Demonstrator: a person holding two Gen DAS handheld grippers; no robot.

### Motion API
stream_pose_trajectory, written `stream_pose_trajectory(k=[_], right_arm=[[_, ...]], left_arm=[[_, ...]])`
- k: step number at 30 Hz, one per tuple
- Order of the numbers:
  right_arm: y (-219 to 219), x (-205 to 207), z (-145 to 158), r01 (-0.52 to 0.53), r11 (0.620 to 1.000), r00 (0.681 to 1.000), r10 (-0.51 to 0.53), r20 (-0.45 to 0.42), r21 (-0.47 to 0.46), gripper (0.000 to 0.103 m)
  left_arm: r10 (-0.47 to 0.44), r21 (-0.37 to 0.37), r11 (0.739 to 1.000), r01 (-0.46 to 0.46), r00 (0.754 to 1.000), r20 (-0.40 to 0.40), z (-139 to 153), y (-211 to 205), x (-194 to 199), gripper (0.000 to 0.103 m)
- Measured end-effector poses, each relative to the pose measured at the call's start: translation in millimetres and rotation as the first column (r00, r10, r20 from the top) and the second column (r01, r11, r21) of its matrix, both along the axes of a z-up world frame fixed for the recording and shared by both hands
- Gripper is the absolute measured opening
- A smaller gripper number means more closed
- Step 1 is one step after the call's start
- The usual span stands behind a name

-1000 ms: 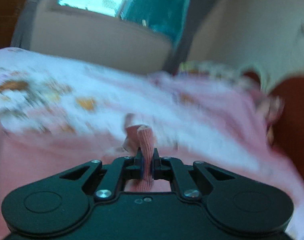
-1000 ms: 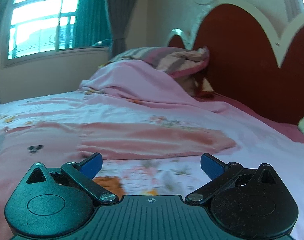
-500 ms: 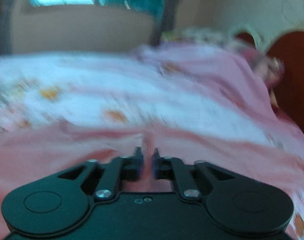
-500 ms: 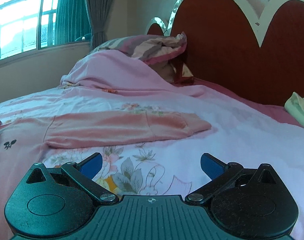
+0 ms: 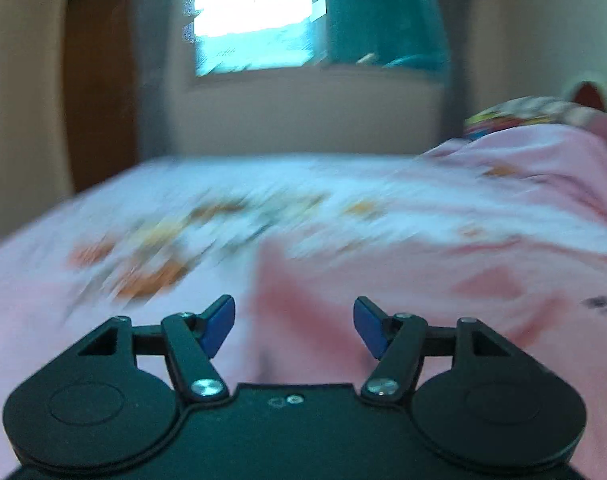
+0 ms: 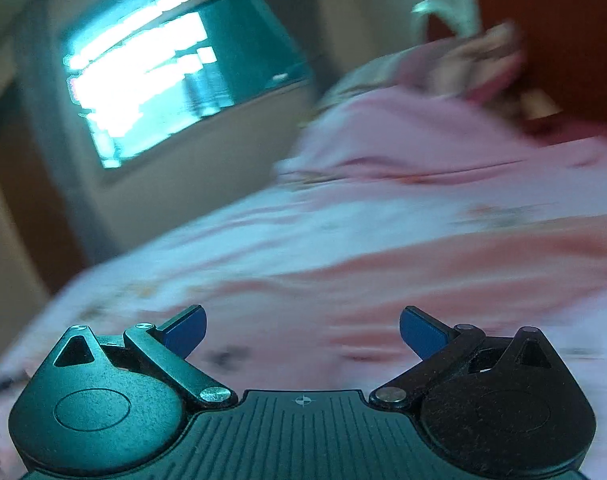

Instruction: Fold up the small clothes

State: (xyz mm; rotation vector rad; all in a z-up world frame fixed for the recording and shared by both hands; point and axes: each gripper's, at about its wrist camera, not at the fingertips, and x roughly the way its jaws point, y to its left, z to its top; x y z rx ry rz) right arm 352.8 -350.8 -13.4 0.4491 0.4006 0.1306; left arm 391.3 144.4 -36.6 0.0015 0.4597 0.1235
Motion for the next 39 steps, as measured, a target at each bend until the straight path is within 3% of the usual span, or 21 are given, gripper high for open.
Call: stream_pose_trajectory(k=[1,2,4,7,8,9,13,14,16,17,20,22,24,25,26,30,33,36,37,38,39], right_arm=[[18,21,-2,-0.056,0.998,0.998,0.056,-0.003,0.042,0.101],[34,40,-6,-0.102,0.991,0.995,0.103,-0.013,0.088,0.078],[65,81,-21,-0.156,0.975,0.980,0.173,-0.100,0.161,0.047],[97,121,-44,-0.167,0.959,0.956,0.215,-0.202,0.229,0.052],[105,130,-51,-0.154,0.958,0.950,0.211,-0.231,0.242,0.070],[110,135,-55,-0.154,0.953,0.947,0.217,-0.236,0.259,0.074],[128,160,-63,-0.179,0.952,0.942,0.239,-0.235,0.250,0.073],[132,162,-63,-0.185,0.954,0.942,0.241,-0.234,0.236,0.050],[139,169,-62,-0.197,0.959,0.934,0.248,-0.258,0.206,0.005],[142,168,-61,-0.194,0.962,0.937,0.240,-0.255,0.192,0.005],[134,137,-29,-0.209,0.962,0.973,0.223,-0.066,0.175,0.005],[123,115,-24,-0.172,0.975,0.985,0.174,-0.002,0.142,0.005],[126,120,-43,-0.164,0.984,0.980,0.171,-0.105,0.070,0.005],[127,131,-60,-0.190,0.978,0.953,0.205,-0.222,0.087,0.005],[126,134,-71,-0.197,0.974,0.937,0.221,-0.270,0.113,0.005],[116,118,-58,-0.201,0.972,0.961,0.219,-0.169,0.120,0.005],[127,139,-75,-0.183,0.980,0.939,0.199,-0.279,0.081,0.005],[113,132,-68,-0.152,0.981,0.947,0.179,-0.267,0.120,0.006],[109,125,-61,-0.140,0.983,0.959,0.164,-0.231,0.116,0.017],[106,117,-54,-0.130,0.986,0.973,0.146,-0.176,0.100,0.047],[101,108,-48,-0.125,0.990,0.985,0.132,-0.113,0.071,0.068]], left_arm=[[0.031,-0.023,0.999,-0.032,0.999,-0.020,-6,9,1,0.062],[0.056,-0.031,0.998,-0.057,0.998,-0.041,-12,15,2,0.062],[0.073,-0.065,0.995,-0.077,0.996,-0.055,-25,23,5,0.062],[0.041,-0.109,0.993,-0.053,0.993,-0.111,-36,30,14,0.063],[0.036,-0.104,0.993,-0.048,0.993,-0.114,-34,27,14,0.063],[0.026,-0.106,0.994,-0.038,0.993,-0.113,-35,28,15,0.063],[-0.011,-0.190,0.982,-0.016,0.990,-0.138,-40,42,30,0.058],[-0.020,-0.203,0.979,-0.007,0.991,-0.131,-42,46,34,0.049],[-0.039,-0.238,0.971,0.000,0.986,-0.160,-45,49,44,0.045],[-0.036,-0.253,0.967,-0.008,0.985,-0.168,-48,51,47,0.045],[-0.028,-0.247,0.969,-0.009,0.989,-0.144,-50,51,42,0.044],[-0.028,-0.247,0.969,-0.005,0.991,-0.129,-53,50,40,0.048],[-0.027,-0.230,0.973,-0.006,0.990,-0.140,-52,47,43,0.049],[-0.026,-0.220,0.975,-0.007,0.989,-0.145,-51,46,43,0.049],[-0.027,-0.212,0.977,-0.005,0.989,-0.147,-49,45,43,0.048],[-0.001,-0.203,0.979,-0.022,0.994,-0.111,-45,49,38,0.050],[0.025,-0.231,0.971,-0.061,0.987,-0.156,-50,55,49,0.052],[0.047,-0.215,0.974,-0.076,0.989,-0.137,-44,54,41,0.057],[0.055,-0.197,0.978,-0.075,0.993,-0.103,-41,53,33,0.062],[0.059,-0.168,0.983,-0.069,0.996,-0.066,-39,51,26,0.069],[0.070,-0.124,0.989,-0.078,0.995,-0.072,-42,47,25,0.073]])
